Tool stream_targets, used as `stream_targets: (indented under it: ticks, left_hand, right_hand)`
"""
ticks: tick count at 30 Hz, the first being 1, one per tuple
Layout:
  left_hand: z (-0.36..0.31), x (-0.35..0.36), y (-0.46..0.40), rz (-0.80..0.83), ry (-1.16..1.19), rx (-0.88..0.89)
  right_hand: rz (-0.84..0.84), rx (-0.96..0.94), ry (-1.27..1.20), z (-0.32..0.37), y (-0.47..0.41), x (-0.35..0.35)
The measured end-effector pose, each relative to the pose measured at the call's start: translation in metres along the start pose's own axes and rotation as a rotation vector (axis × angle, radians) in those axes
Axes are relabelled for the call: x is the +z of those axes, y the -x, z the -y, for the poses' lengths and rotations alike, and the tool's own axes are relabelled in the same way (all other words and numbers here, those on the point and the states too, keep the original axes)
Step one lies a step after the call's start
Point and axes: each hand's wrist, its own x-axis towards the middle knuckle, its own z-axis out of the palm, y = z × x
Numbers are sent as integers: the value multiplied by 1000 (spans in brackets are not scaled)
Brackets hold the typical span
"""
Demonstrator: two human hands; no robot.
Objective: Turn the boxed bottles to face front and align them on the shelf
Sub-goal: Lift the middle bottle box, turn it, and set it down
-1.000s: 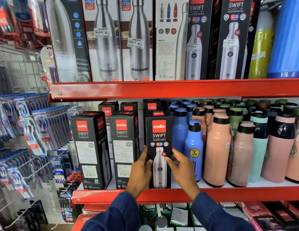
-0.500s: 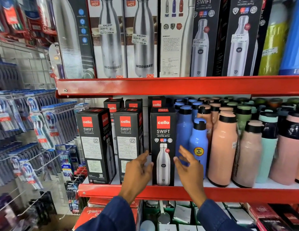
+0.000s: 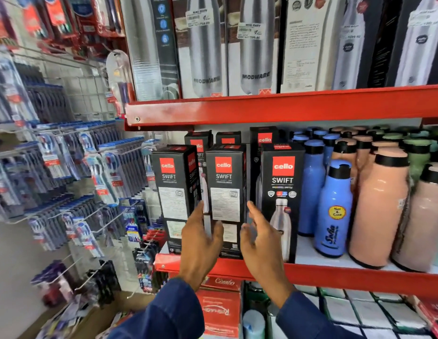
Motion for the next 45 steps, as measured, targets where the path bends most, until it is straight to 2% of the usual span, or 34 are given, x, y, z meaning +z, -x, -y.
stream_targets:
  ticks: [5, 8, 12, 16, 23, 27, 30, 33, 37, 45]
  left_hand:
    - [13, 3, -27, 120, 53, 57]
    - [15, 0, -37, 195, 137, 62]
    - [19, -4, -38, 219, 248, 99]
    - [24, -10, -32, 153, 345, 123]
    - [17, -21, -25, 86, 459, 181]
    - [17, -26, -31, 124, 567, 194]
    - [16, -33, -39, 198, 662, 221]
    - [14, -37, -44, 257, 638, 241]
    - [19, -34, -44, 299, 577, 266]
    - [33, -15, -42, 241, 405, 173]
  right_hand:
    - [-83, 76, 156, 5, -14, 20]
    - [-112, 140, 168, 8, -20, 28]
    - [-220, 114, 104, 15, -17, 28]
    - [-316, 44, 18, 24, -5, 22]
    - [-318, -167, 9, 38, 0, 4]
    - [-303, -115, -14, 39, -7, -9]
    - [-174, -61, -47, 35, -12, -15]
    - [-111, -46, -67, 37, -13, -15]
    - [-148, -42, -96, 28, -10, -10]
    - [-184, -11, -63, -2, -16, 6]
